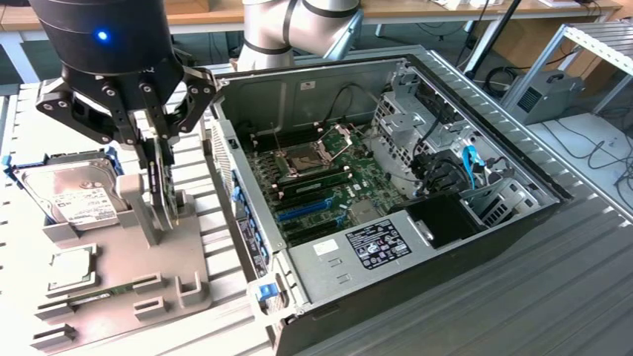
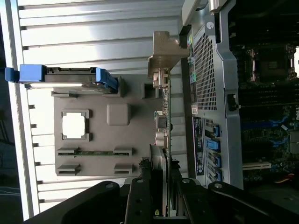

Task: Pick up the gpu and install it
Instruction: 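Pick up the gpu and move the gpu toward the slot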

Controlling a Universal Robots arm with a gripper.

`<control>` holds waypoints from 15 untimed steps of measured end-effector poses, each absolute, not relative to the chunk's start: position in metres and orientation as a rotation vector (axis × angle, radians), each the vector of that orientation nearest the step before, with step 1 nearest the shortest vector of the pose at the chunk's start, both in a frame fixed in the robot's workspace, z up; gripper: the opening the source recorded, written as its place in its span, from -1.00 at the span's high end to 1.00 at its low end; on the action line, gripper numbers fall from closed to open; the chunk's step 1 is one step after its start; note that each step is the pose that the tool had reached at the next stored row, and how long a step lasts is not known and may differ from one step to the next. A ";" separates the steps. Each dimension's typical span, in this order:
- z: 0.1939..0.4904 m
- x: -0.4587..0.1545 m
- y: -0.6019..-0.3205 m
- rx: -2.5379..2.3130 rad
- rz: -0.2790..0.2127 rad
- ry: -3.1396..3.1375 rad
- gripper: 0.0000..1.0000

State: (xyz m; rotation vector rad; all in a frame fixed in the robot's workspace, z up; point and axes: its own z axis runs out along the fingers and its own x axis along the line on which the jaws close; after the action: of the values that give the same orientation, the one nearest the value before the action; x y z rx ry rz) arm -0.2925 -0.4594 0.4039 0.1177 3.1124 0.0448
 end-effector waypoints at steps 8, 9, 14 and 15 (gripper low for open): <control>0.407 -0.293 -0.459 0.117 0.045 3.112 0.47; 0.407 -0.293 -0.459 0.117 0.045 3.112 0.47; 0.408 -0.293 -0.459 0.118 0.045 3.112 0.47; 0.409 -0.293 -0.459 0.118 0.045 3.112 0.47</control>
State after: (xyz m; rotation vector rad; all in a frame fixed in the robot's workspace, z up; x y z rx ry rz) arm -0.2925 -0.4594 0.4086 0.1177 3.1124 0.0447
